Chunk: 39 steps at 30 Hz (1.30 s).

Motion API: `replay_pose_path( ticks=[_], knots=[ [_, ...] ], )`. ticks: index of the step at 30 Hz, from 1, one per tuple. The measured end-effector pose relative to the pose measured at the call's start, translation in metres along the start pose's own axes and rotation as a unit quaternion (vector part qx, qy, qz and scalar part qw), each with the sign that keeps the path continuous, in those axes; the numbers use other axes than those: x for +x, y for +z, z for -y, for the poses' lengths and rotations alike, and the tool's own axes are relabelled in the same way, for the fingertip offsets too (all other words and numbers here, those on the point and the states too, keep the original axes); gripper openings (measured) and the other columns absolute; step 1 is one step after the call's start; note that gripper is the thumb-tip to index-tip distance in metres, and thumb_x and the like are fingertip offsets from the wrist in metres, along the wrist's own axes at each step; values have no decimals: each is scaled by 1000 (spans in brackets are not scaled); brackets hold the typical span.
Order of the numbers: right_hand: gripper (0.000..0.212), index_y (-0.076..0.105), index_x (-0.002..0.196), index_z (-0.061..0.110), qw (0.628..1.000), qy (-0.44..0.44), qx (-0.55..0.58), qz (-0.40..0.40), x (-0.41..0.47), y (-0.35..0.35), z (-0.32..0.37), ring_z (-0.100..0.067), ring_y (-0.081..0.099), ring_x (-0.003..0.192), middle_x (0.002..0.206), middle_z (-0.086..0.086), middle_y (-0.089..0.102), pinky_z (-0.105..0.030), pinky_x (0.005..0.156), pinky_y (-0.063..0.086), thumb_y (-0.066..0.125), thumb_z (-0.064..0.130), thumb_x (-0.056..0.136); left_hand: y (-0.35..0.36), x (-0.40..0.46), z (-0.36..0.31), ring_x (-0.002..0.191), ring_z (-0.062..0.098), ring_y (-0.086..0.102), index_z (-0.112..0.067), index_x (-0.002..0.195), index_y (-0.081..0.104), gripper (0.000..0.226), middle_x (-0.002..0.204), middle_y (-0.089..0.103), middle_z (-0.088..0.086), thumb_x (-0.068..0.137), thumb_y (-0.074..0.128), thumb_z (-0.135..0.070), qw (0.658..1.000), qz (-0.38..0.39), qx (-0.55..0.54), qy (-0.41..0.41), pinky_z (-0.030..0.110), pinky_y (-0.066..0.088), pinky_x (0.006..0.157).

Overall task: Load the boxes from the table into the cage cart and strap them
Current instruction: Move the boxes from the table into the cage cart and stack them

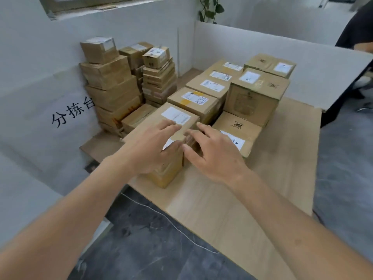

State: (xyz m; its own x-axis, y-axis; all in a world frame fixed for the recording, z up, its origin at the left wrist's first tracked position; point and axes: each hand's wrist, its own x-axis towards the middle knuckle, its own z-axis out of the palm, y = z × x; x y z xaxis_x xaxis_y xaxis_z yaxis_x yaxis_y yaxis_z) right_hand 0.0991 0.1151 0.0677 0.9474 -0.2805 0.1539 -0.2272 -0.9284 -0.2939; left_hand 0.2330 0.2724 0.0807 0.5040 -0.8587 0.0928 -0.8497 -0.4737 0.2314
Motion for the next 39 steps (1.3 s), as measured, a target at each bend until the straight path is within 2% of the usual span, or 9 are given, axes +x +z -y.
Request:
replay_pose_path(
  ticks=[6, 13, 16, 20, 23, 30, 33, 37, 39],
  knots=[
    [76, 53, 149, 29, 998, 62, 7, -3, -5, -5, -83, -21, 38, 148, 161, -4, 43, -43, 116, 36, 22, 70, 93, 35, 68, -48, 138, 17, 45, -25, 157, 41, 53, 157, 41, -6, 108, 44, -46, 999, 19, -9, 32, 27, 36, 107],
    [54, 55, 148, 26, 989, 147, -7, 13, 11, 8, -156, -26, 40, 145, 160, -5, 42, -41, 115, 33, 43, 55, 104, 82, 142, -51, 139, 22, 44, -21, 154, 45, 52, 155, 45, 0, 107, 45, -44, 995, 60, -28, 70, 35, 39, 114],
    [51, 55, 146, 24, 982, 185, -8, 28, 24, 22, -182, -26, 41, 144, 159, -7, 43, -41, 114, 33, 42, 52, 106, 104, 177, -43, 136, 21, 48, -22, 153, 45, 51, 155, 45, -3, 107, 44, -43, 994, 74, -24, 83, 41, 46, 108],
    [48, 57, 143, 24, 969, 242, -8, 41, 49, 49, -209, -26, 44, 139, 154, -6, 47, -40, 110, 34, 41, 50, 106, 141, 225, -26, 136, 21, 48, -19, 154, 45, 51, 156, 44, -2, 108, 44, -40, 988, 104, -20, 109, 32, 42, 104],
    [44, 57, 141, 26, 959, 281, 18, 40, 68, 70, -225, -26, 49, 132, 145, -3, 52, -39, 107, 36, 43, 48, 106, 168, 259, -11, 136, 24, 48, -15, 152, 46, 50, 154, 45, 2, 107, 44, -38, 983, 139, -28, 120, 36, 44, 106],
    [44, 52, 145, 26, 936, 345, 35, 61, 101, 109, -252, -27, 39, 145, 159, -6, 40, -37, 112, 32, 41, 46, 108, 217, 320, 11, 133, 32, 49, -15, 145, 50, 46, 148, 47, 6, 105, 49, -37, 974, 197, -14, 113, 46, 45, 107],
    [44, 51, 146, 27, 928, 364, 35, 66, 105, 125, -261, -25, 32, 150, 163, -6, 35, -37, 114, 31, 41, 45, 107, 230, 330, 17, 135, 37, 45, -20, 149, 44, 48, 155, 35, 9, 104, 51, -37, 970, 227, -7, 88, 49, 44, 109],
    [45, 53, 143, 26, 916, 393, 26, 73, 102, 145, -271, -26, 34, 146, 163, -5, 32, -38, 110, 34, 40, 48, 106, 244, 328, 13, 142, 47, 40, -28, 161, 24, 62, 170, -3, 20, 106, 50, -39, 960, 278, -14, 22, 48, 42, 112],
    [47, 50, 147, 26, 914, 396, 26, 81, 97, 152, -273, -28, 35, 146, 168, -3, 23, -40, 111, 35, 41, 47, 106, 252, 325, 12, 141, 48, 42, -28, 161, 21, 63, 170, -7, 24, 106, 50, -40, 957, 288, -24, 4, 48, 43, 112]
  ],
)
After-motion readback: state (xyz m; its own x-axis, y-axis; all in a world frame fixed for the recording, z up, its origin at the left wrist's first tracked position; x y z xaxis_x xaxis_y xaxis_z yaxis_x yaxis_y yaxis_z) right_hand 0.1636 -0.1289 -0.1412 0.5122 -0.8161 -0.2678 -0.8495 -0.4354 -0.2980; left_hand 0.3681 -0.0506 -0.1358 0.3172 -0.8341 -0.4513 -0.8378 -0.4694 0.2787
